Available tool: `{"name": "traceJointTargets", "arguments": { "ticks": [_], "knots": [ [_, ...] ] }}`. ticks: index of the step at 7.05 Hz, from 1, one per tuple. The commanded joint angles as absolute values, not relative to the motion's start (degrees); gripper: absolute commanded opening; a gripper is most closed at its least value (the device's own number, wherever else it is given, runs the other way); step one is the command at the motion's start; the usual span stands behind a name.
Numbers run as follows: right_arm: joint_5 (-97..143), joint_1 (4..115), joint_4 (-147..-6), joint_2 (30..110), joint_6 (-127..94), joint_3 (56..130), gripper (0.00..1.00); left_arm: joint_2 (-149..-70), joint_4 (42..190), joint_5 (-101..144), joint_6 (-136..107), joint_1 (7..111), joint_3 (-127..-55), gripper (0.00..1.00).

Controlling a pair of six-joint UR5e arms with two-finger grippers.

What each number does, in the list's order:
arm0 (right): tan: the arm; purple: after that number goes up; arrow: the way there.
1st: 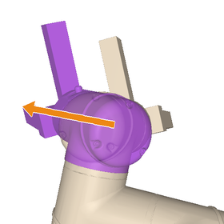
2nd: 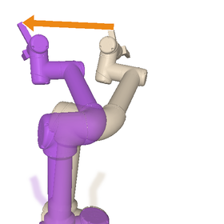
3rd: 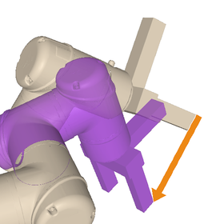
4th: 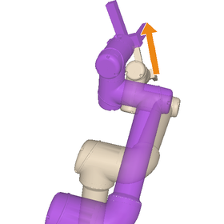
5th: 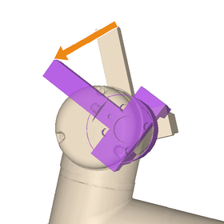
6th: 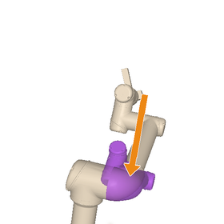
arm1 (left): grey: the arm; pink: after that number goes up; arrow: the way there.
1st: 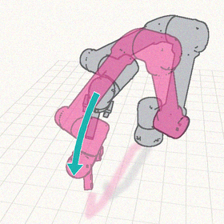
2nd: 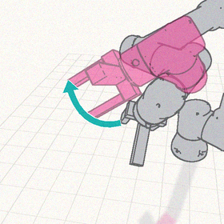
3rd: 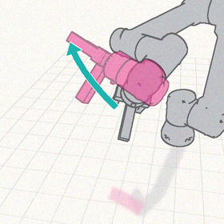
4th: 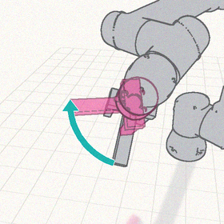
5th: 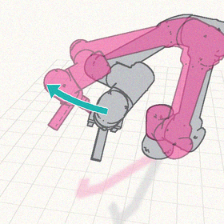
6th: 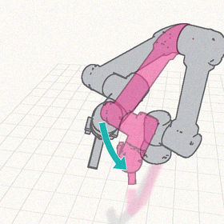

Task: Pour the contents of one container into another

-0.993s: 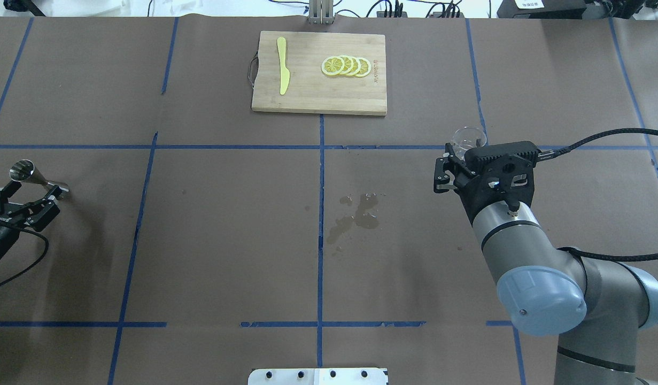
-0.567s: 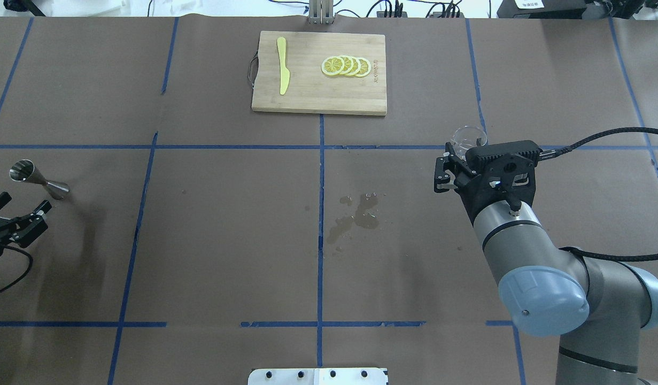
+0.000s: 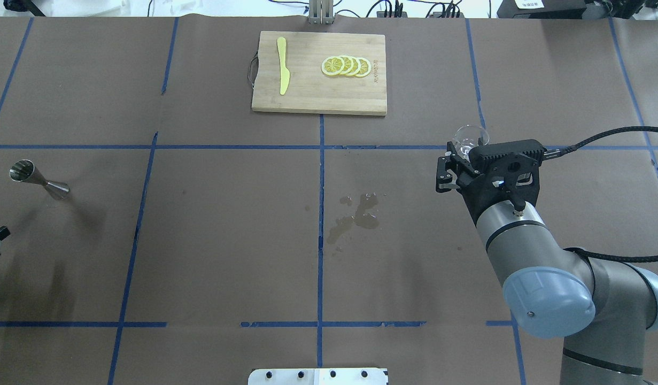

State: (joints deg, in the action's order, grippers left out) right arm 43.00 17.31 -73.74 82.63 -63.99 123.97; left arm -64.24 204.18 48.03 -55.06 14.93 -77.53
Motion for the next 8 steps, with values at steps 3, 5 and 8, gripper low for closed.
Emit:
{"name": "traceJointTargets", "arguments": {
  "ticks": [3, 5, 8],
  "knots": [
    [43.07, 17.58, -73.83, 82.79, -64.07, 123.31, 0.00, -66.68, 198.69, 77.14, -50.41, 41.46, -75.41, 1.00],
    [43.07, 17.75, -73.83, 82.62, -64.33, 122.87, 0.00, -75.20, 186.56, 89.25, -40.66, 56.54, -75.15, 1.00],
    [43.42, 18.28, -73.65, 82.62, -64.77, 121.12, 0.00, -89.60, 159.72, 108.50, -29.46, 76.07, -75.40, 1.00]
  ]
}}
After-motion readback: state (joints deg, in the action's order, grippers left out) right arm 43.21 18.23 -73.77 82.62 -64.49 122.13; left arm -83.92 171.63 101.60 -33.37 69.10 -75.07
